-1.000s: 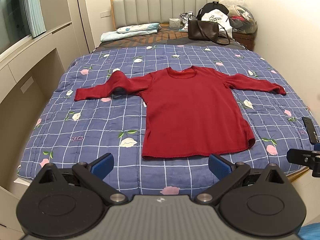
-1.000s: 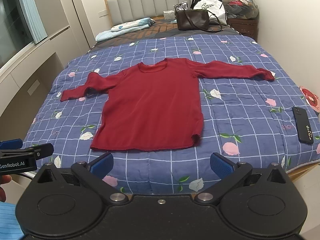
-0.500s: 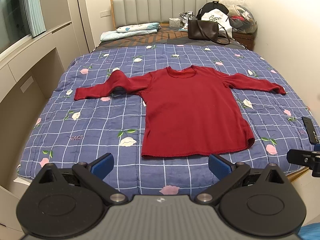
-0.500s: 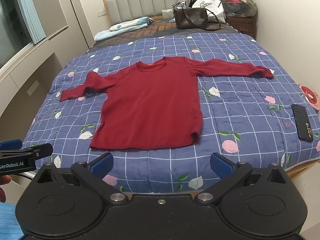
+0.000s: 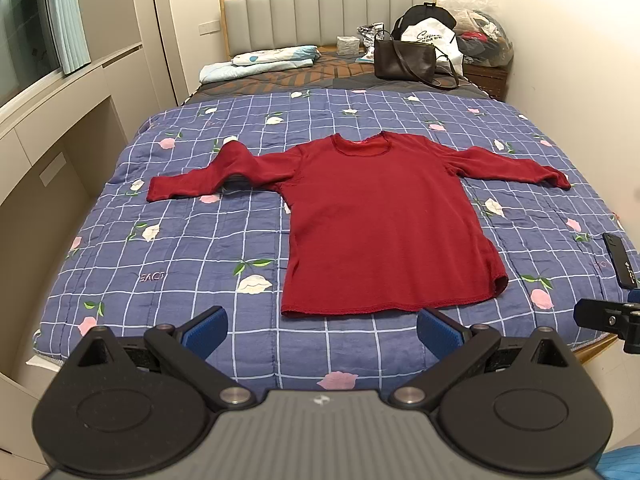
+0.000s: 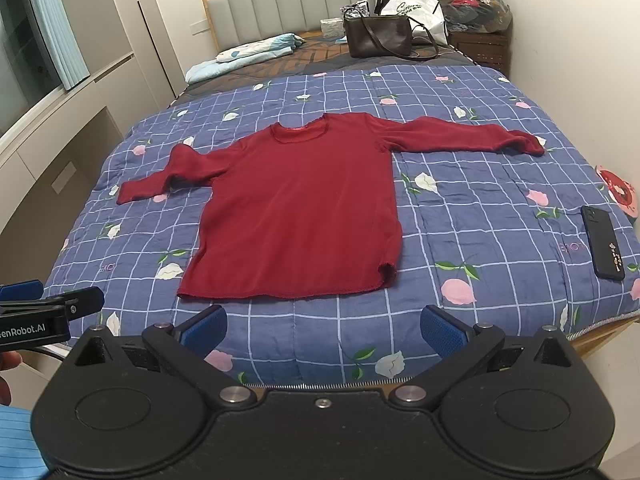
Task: Fold small clothes
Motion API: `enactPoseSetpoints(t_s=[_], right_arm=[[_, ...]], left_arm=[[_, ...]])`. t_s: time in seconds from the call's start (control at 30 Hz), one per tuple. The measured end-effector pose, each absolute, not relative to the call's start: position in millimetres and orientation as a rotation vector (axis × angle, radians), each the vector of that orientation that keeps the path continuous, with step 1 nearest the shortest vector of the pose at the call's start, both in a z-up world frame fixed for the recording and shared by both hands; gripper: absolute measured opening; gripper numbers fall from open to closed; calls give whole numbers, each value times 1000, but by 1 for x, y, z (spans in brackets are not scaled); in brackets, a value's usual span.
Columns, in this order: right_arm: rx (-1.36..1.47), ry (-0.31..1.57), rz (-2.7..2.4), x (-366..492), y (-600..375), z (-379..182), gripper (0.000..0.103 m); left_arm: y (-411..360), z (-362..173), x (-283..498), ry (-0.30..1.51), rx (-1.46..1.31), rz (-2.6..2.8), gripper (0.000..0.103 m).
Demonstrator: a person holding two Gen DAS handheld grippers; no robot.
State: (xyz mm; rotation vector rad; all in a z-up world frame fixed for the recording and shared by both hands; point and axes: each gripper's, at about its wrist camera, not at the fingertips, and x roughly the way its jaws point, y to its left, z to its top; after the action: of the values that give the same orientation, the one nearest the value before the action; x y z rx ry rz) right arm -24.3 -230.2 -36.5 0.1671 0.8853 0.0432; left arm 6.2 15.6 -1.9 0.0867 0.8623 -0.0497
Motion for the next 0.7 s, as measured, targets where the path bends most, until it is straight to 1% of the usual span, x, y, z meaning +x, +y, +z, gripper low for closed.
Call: enactPoseSetpoints(t_s=[0.47, 0.7], right_arm=[[162, 888, 28, -27, -236, -41, 103], [115, 903, -52, -19, -228, -39, 103]], left_arm=[[12, -3, 6, 867, 87, -52, 103], [19, -6, 11, 886, 74, -55, 103]])
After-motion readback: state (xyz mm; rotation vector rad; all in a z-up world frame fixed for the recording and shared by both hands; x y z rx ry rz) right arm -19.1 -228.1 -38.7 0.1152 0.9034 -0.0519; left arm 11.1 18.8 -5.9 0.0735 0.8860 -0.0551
